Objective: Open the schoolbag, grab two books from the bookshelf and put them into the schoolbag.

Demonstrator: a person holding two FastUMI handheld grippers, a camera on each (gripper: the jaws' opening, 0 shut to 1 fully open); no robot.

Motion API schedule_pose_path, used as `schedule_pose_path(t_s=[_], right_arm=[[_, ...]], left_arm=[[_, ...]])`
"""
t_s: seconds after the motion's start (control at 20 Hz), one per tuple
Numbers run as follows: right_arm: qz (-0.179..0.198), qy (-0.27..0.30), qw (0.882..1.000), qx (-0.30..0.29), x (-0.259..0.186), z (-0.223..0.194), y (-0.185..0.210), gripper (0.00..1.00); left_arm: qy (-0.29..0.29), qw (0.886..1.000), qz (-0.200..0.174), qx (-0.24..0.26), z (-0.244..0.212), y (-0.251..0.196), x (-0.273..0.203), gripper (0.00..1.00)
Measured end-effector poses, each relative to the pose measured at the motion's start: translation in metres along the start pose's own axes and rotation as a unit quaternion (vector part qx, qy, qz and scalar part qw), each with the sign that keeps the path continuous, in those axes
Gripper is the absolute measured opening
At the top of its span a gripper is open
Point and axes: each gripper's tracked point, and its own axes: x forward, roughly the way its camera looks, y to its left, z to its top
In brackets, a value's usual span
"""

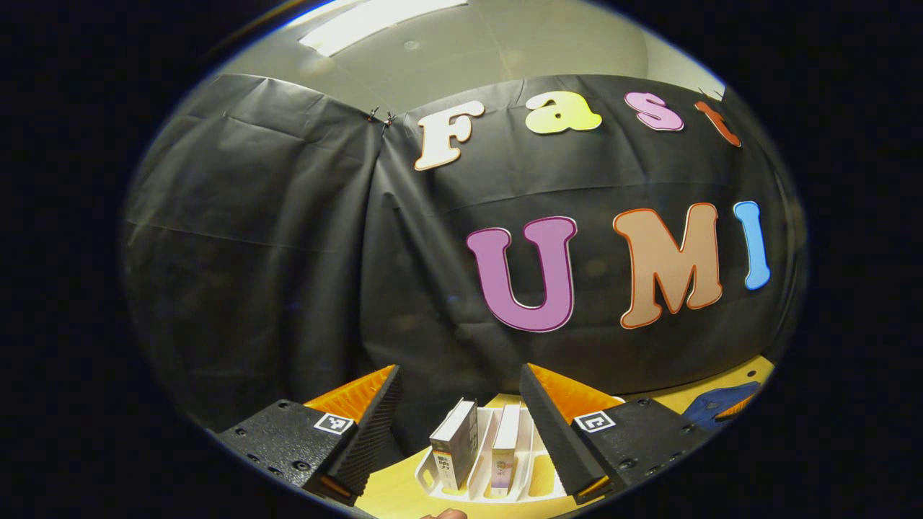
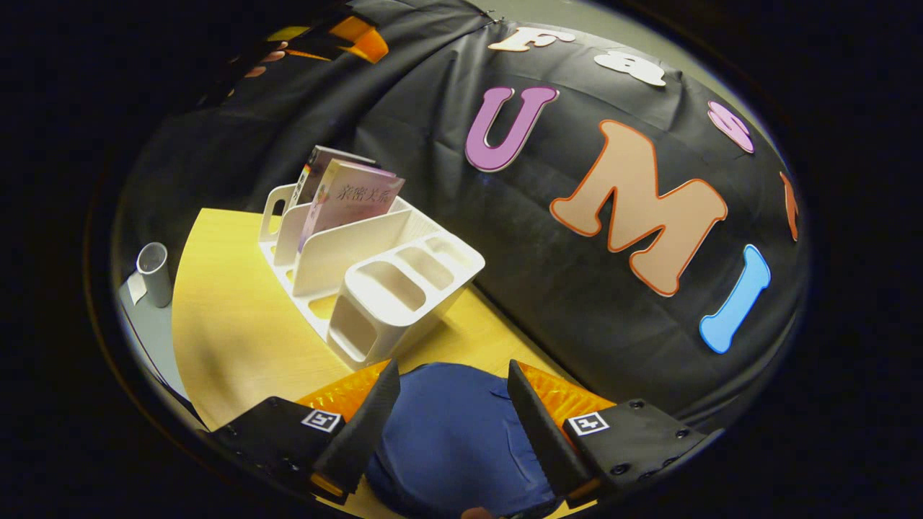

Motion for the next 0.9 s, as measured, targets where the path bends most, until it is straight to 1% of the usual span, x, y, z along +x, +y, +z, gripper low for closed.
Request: schedule_pose_path(t_s=[0.05, 0.1, 0.15, 0.2, 0.25, 0.3, 0.5, 0.55, 0.85, 0.9], right_arm=[[0.006, 0.007, 1.0, -0.003, 0.003, -0.007, 0.006, 0.98], [0.012, 0.014, 1.0, -0.006, 0.005, -0.014, 0.012, 0.98], [0.017, 0.022, 1.0, -0.01, 0.007, -0.021, 0.017, 1.0], [0.022, 0.03, 0.999, -0.014, 0.009, -0.028, 0.021, 0.98], [0.027, 0.037, 0.999, -0.018, 0.011, -0.034, 0.026, 0.98], [0.031, 0.045, 0.998, -0.021, 0.013, -0.042, 0.03, 1.0], [0.047, 0.072, 0.996, -0.032, 0.019, -0.066, 0.046, 0.98], [0.046, 0.076, 0.995, -0.037, 0.021, -0.069, 0.045, 0.98], [0.017, 0.118, 0.99, -0.076, 0.028, -0.093, 0.037, 0.98], [0.013, 0.121, 0.989, -0.082, 0.027, -0.093, 0.035, 0.89]], left_arm=[[0.001, 1.0, 0.002, 0.001, -0.001, 0.001, 0.0, 0.97], [0.002, 1.0, 0.004, 0.001, -0.001, 0.003, 0.0, 0.95], [0.003, 1.0, 0.006, 0.001, -0.003, 0.006, -0.001, 0.97], [0.003, 1.0, 0.008, 0.002, -0.001, 0.007, 0.0, 0.97], [0.004, 1.0, 0.009, 0.003, -0.003, 0.009, 0.0, 0.97], [0.004, 1.0, 0.01, 0.004, -0.003, 0.01, 0.001, 0.97], [0.005, 1.0, 0.014, 0.007, -0.004, 0.014, 0.0, 0.97], [0.005, 1.0, 0.014, 0.007, -0.004, 0.014, 0.0, 0.95], [0.006, 1.0, 0.008, 0.01, -0.006, 0.011, 0.003, 0.95], [0.008, 1.0, 0.007, 0.01, -0.006, 0.01, 0.003, 0.98]])
